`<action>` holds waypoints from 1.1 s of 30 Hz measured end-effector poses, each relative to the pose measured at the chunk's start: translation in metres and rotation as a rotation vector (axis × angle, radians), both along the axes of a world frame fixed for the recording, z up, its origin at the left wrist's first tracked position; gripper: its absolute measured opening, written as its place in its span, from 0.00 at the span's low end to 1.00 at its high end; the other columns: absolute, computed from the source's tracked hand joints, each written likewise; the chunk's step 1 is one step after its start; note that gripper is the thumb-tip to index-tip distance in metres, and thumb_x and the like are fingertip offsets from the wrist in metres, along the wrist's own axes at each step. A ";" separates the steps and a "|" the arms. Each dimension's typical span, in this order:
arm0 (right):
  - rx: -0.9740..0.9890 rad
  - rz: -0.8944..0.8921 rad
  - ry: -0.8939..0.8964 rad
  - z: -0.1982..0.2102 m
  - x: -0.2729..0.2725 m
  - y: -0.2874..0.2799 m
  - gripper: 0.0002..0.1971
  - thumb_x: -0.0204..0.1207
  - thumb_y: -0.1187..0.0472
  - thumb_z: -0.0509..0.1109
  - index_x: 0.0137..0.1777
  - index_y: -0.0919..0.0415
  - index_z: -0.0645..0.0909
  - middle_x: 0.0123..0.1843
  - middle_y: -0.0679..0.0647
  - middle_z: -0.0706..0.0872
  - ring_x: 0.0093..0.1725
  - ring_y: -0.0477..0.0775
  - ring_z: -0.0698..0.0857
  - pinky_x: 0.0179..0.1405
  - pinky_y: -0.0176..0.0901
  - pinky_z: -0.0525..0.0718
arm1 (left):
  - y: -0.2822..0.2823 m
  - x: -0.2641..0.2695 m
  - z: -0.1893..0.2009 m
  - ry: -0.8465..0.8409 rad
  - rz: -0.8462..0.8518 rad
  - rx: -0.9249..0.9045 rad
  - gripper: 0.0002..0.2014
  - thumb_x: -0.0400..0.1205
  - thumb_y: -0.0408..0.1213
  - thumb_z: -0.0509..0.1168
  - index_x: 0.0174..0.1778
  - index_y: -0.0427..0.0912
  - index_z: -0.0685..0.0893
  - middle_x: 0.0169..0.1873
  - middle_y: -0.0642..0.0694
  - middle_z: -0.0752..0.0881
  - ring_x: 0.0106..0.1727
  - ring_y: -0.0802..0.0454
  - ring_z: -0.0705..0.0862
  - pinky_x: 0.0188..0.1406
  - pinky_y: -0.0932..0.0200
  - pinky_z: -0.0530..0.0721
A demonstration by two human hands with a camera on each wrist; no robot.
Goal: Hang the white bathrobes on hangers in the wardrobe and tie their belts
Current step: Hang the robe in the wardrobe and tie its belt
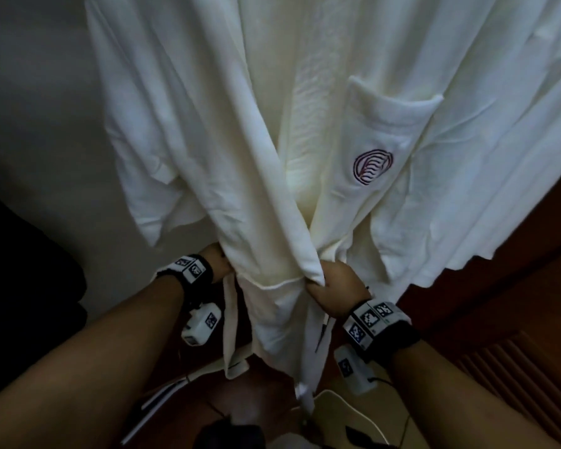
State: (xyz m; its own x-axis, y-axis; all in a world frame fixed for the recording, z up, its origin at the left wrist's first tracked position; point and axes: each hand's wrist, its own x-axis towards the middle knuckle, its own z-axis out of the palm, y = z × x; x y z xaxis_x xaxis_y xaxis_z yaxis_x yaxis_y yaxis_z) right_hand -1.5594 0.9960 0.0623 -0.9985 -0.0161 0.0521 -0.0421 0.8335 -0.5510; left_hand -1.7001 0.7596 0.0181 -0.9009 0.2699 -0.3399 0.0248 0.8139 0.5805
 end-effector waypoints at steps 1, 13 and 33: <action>0.009 -0.043 0.011 -0.003 -0.001 0.002 0.17 0.70 0.51 0.60 0.43 0.63 0.84 0.44 0.62 0.89 0.47 0.64 0.85 0.40 0.43 0.73 | -0.009 0.004 -0.003 0.015 0.004 -0.009 0.16 0.85 0.39 0.60 0.66 0.37 0.80 0.67 0.38 0.80 0.69 0.37 0.76 0.63 0.58 0.74; 0.176 -0.074 -0.160 0.015 -0.034 0.034 0.14 0.68 0.37 0.72 0.50 0.42 0.87 0.42 0.43 0.87 0.43 0.44 0.84 0.42 0.41 0.80 | -0.151 0.004 0.031 0.238 0.203 -0.070 0.20 0.72 0.66 0.48 0.47 0.59 0.76 0.44 0.47 0.85 0.47 0.43 0.83 0.54 0.49 0.78; 0.253 -0.281 -0.197 0.063 -0.047 0.060 0.09 0.77 0.51 0.68 0.50 0.50 0.89 0.54 0.55 0.91 0.55 0.61 0.87 0.46 0.41 0.77 | -0.163 -0.022 0.085 0.604 0.362 -0.154 0.09 0.78 0.35 0.70 0.45 0.31 0.83 0.43 0.32 0.83 0.44 0.36 0.81 0.42 0.49 0.77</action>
